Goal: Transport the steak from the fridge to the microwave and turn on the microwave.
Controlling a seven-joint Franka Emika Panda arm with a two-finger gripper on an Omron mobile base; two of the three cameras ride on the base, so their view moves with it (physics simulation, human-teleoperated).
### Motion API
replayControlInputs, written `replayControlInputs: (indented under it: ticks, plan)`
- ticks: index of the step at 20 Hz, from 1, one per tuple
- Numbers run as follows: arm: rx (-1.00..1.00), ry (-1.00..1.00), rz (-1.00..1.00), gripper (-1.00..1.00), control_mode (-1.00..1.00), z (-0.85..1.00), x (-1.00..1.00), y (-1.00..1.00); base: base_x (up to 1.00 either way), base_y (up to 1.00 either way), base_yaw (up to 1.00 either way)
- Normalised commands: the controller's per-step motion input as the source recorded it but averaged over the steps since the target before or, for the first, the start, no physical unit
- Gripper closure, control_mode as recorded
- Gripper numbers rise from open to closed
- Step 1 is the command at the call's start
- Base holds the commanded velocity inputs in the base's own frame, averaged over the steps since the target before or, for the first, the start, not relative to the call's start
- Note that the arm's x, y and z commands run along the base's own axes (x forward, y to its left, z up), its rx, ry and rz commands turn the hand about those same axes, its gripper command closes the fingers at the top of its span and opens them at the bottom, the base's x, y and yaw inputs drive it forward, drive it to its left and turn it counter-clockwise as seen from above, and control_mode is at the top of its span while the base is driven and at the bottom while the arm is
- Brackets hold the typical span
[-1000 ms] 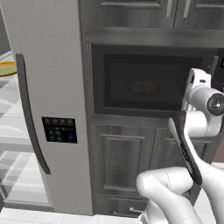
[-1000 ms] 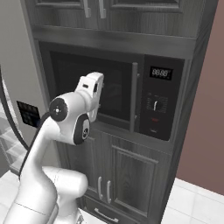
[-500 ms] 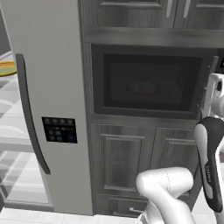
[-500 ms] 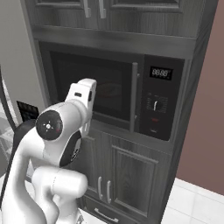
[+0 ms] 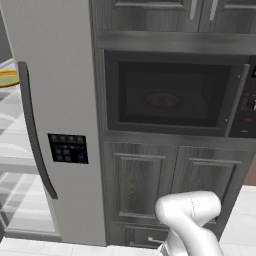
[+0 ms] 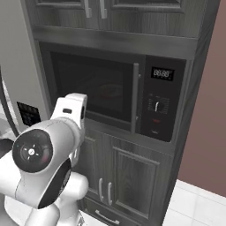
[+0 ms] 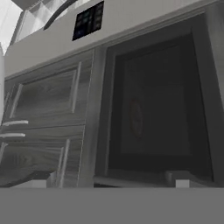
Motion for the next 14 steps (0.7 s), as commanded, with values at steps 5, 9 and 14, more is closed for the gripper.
replayControlInputs:
  ticks: [5, 9, 14]
  plan:
    - [0.0, -0.05, 0.0, -1.0, -1.0, -0.62, -0.62, -0.08, 0.0, 0.0, 0.0]
    - [0.0, -0.03, 0.0, -1.0, -1.0, -0.55, -0.19, -0.33, 0.0, 0.0, 0.0]
    - [0.0, 0.0, 0.0, 1.0, -1.0, -0.5, 0.22, -0.08, 0.0, 0.0, 0.0]
